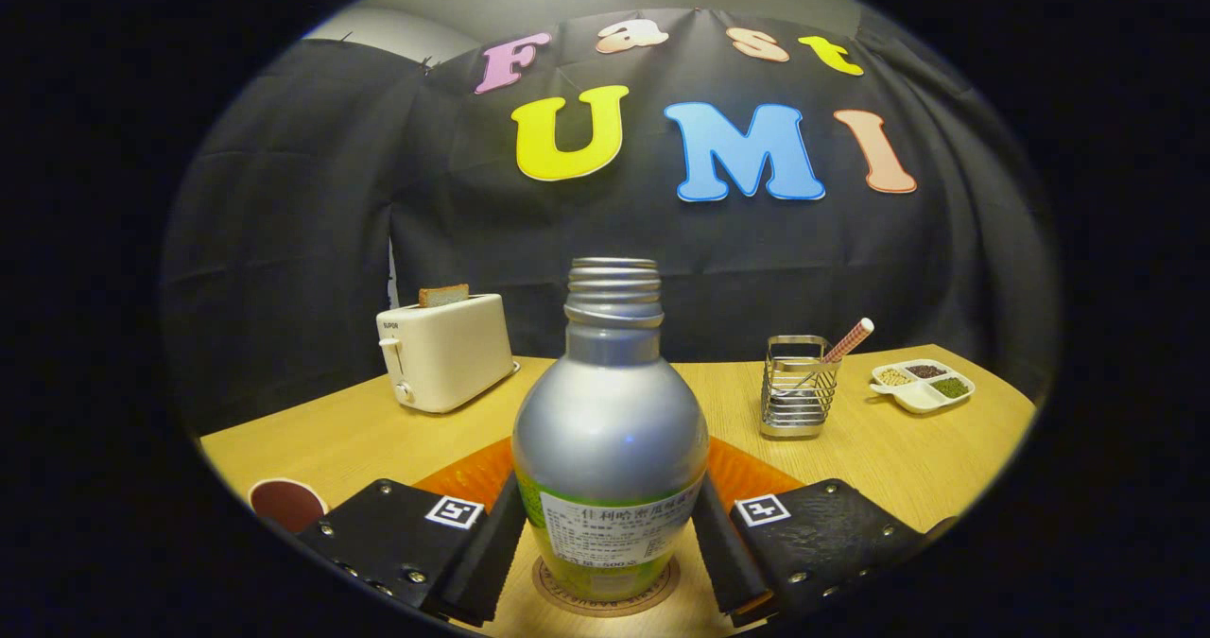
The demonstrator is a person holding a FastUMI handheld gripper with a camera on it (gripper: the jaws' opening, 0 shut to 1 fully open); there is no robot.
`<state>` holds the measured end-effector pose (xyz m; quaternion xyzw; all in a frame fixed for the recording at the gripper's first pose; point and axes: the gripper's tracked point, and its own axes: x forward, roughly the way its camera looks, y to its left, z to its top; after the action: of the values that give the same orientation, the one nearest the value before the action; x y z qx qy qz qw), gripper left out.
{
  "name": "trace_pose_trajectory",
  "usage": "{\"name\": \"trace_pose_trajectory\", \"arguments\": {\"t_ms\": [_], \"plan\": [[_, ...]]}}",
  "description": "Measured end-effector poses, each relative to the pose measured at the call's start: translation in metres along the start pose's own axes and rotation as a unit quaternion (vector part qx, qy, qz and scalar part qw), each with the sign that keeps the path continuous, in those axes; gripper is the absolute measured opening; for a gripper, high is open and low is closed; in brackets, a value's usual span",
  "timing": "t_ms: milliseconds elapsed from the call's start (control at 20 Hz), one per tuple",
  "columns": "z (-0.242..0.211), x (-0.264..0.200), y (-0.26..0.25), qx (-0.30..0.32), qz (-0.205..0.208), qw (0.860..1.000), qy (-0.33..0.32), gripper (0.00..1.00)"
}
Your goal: Take the bottle from table, then pour the juice into the cup, finally place the bottle on the coaster
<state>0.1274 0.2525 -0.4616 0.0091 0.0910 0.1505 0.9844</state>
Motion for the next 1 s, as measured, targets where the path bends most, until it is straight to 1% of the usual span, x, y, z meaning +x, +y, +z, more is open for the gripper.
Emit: {"name": "trace_pose_trajectory", "arguments": {"t_ms": [200, 250, 300, 500, 600, 650, 700, 750, 900, 1000], "plan": [[-0.01, 0.003, 0.003, 0.014, 0.001, 1.0, 0.01, 0.82], [-0.008, 0.002, 0.003, 0.01, 0.0, 1.0, 0.003, 0.82], [-0.01, 0.003, 0.002, -0.002, -0.005, 1.0, 0.002, 0.82], [-0.01, -0.001, 0.009, -0.048, -0.003, 0.999, -0.021, 0.82], [-0.021, 0.0, 0.007, -0.074, -0.008, 0.997, -0.007, 0.84], [-0.02, -0.003, 0.011, -0.067, 0.001, 0.998, -0.01, 0.86], [-0.01, -0.008, 0.012, -0.056, 0.006, 0.998, -0.018, 0.91], [0.001, -0.012, 0.01, -0.047, 0.005, 0.998, -0.031, 0.97], [0.046, -0.039, 0.0, -0.047, -0.024, 0.997, -0.052, 0.96], [0.089, -0.067, -0.009, -0.055, -0.043, 0.996, -0.06, 0.96]]}}
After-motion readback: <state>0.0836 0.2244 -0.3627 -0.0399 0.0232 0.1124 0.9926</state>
